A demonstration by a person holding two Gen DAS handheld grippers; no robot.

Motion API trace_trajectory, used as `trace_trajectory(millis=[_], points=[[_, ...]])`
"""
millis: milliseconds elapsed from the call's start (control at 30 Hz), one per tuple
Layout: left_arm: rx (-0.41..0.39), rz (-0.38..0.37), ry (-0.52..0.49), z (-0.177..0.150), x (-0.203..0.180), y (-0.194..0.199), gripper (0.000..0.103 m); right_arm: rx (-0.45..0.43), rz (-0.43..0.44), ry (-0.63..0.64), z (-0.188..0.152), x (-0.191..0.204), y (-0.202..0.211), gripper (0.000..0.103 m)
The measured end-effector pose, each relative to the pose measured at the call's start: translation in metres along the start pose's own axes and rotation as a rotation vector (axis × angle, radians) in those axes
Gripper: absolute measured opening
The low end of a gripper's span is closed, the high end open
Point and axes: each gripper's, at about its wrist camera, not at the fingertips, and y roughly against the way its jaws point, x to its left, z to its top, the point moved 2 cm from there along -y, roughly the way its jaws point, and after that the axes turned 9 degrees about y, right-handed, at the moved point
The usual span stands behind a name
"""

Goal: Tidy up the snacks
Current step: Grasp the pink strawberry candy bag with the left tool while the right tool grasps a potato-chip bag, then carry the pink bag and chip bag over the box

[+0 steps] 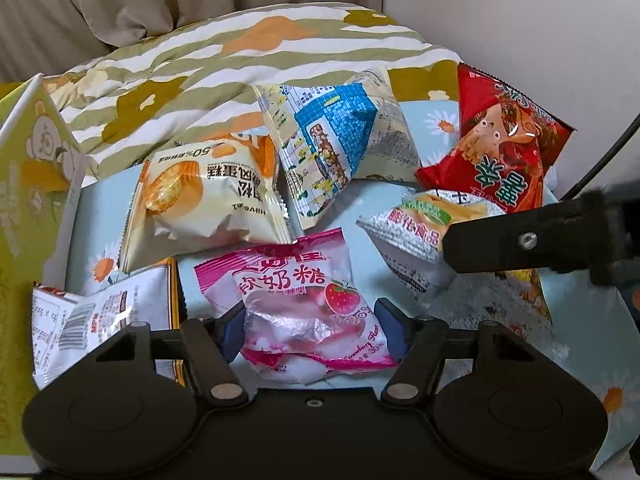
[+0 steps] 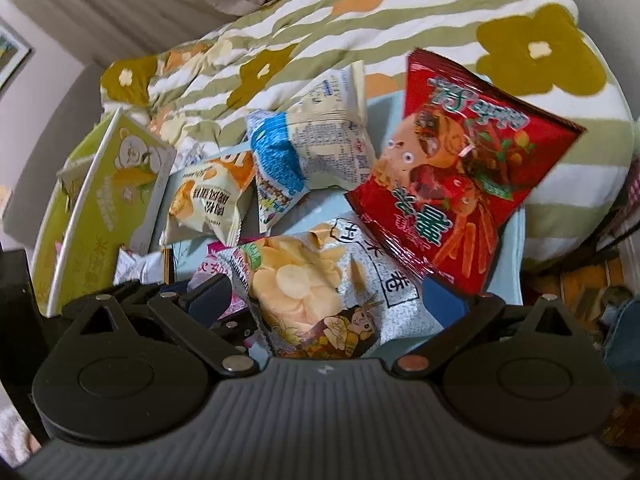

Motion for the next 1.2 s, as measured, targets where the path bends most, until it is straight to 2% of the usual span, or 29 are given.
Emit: trace_trajectory(millis=[67, 200, 467, 567, 667, 733, 867, 1200], points=[[0.006, -0.003, 0.004, -0.003, 0.002, 0.004, 0.063, 0.004, -0.013, 0.059, 0.001, 0.006, -0.001, 0.103], [0.023, -0.021, 0.028, -0.012, 0.009, 0.011, 0.062, 0.013, -0.036, 0.161, 0.002, 0.015, -0.005, 0.103], [0.04, -0.016, 0.024, -0.027, 0.007, 0.018, 0.065, 0.054, -0.056, 0.32, 0.001, 0.024, -0.02, 0.103], [0.062, 0.003, 0.036, -0.032, 0.01, 0.011, 0.066, 0.074, -0.053, 0.332, -0.001, 0.024, -0.027, 0.103], [0.044, 0.009, 0.039, -0.034, 0.01, 0.013, 0.06, 0.089, -0.06, 0.341, -0.003, 0.025, -0.032, 0.103], [0.031, 0.009, 0.047, -0.035, 0.012, 0.016, 0.056, 0.099, -0.058, 0.347, -0.006, 0.025, -0.034, 0.097], [0.011, -0.008, 0.067, -0.035, 0.016, 0.026, 0.048, 0.077, -0.072, 0.365, -0.009, 0.03, -0.028, 0.088], [-0.074, -0.049, 0.076, -0.032, 0.009, 0.068, 0.047, -0.027, -0.067, 0.338, -0.005, 0.043, 0.015, 0.087]])
